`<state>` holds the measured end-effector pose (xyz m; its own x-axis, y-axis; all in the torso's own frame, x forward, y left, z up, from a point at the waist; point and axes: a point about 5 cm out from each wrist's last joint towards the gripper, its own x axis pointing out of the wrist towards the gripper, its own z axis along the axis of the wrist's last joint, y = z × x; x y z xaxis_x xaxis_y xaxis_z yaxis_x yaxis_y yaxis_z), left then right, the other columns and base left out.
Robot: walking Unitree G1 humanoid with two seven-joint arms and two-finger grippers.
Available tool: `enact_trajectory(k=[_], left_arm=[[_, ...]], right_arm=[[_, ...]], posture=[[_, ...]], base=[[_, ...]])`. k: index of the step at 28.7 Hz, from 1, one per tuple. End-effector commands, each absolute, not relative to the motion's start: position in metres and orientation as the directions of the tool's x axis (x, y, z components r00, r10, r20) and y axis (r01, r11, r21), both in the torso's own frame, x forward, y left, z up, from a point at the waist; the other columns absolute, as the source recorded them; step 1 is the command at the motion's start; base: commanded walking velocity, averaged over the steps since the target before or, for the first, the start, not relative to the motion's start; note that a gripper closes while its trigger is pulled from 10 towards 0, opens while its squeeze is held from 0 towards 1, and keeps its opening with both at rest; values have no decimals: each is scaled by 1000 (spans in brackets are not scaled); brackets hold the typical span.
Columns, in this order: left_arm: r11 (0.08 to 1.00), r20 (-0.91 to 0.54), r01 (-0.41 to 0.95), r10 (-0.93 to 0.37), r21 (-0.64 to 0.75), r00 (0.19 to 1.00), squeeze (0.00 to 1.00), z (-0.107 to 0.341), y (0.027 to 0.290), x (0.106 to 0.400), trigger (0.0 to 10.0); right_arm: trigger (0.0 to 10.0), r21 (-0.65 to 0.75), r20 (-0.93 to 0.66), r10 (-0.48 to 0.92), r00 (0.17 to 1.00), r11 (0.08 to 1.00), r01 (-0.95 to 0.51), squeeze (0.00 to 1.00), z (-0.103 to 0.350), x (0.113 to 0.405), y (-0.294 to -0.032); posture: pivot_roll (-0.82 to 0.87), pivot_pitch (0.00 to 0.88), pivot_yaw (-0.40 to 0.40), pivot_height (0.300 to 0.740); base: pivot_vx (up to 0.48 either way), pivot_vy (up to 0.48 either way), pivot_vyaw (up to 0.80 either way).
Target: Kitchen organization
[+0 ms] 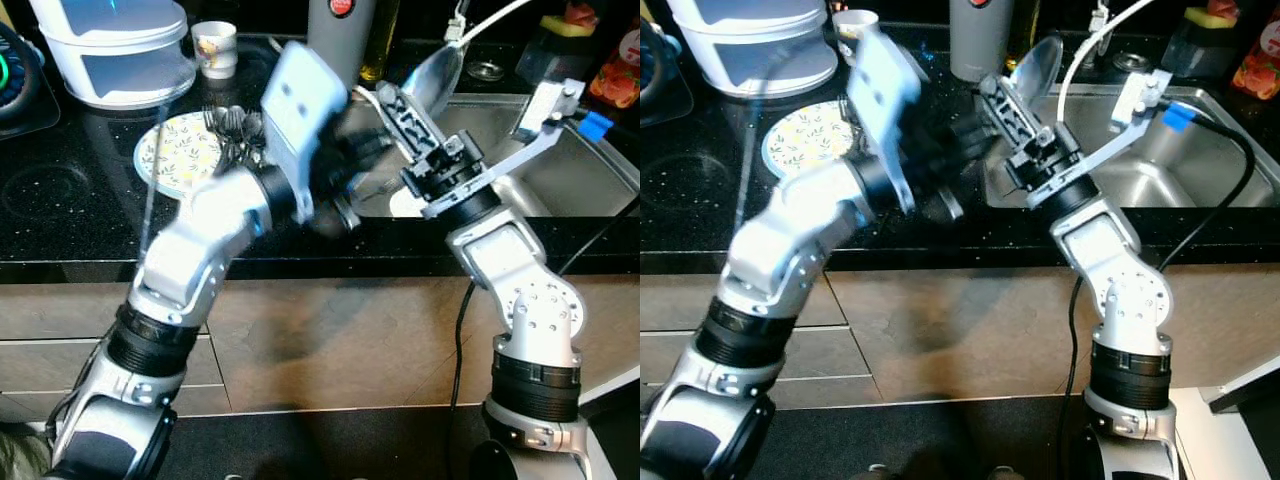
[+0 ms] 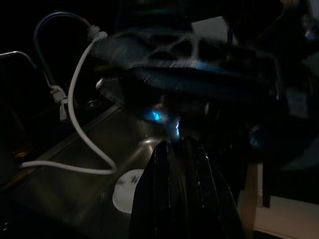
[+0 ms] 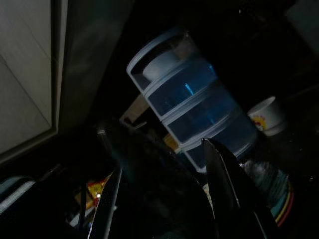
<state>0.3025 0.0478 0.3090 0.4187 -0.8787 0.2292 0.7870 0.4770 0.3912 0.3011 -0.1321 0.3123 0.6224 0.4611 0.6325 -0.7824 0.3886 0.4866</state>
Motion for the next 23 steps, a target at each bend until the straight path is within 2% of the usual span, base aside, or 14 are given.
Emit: enact_trajectory(k=[1,10,11,12,13,23], left_arm=[[494,228,768,-869,407,439,0,311,53,304,10000],[513,251,762,-858,396,447,0,316,54,306,10000],[512,254,763,-859,395,444,0,316,54,305,10000],[512,254,763,-859,395,444,0,316,54,305,10000],[512,260,764,-858,392,442,0,317,54,305,10000],[509,267,772,-860,381,435,0,317,53,304,10000]], right_arm=[[10000,488,645,446,621,384,-784,0,314,301,-136],[10000,492,631,457,627,389,-779,0,311,301,-134],[6235,495,624,457,634,396,-773,0,310,302,-133],[6235,495,624,457,634,396,-773,0,310,302,-133],[0,501,608,457,649,414,-760,0,308,304,-133],[0,496,591,389,707,516,-698,0,308,313,-139]], posture=[[118,82,-49,740],[119,86,-49,740],[119,86,-49,740],[119,86,-49,740],[119,86,-49,740],[114,93,-52,740]], base=[[0,0,0],[0,0,0],[0,0,0],[0,0,0],[0,0,0],[0,0,0]])
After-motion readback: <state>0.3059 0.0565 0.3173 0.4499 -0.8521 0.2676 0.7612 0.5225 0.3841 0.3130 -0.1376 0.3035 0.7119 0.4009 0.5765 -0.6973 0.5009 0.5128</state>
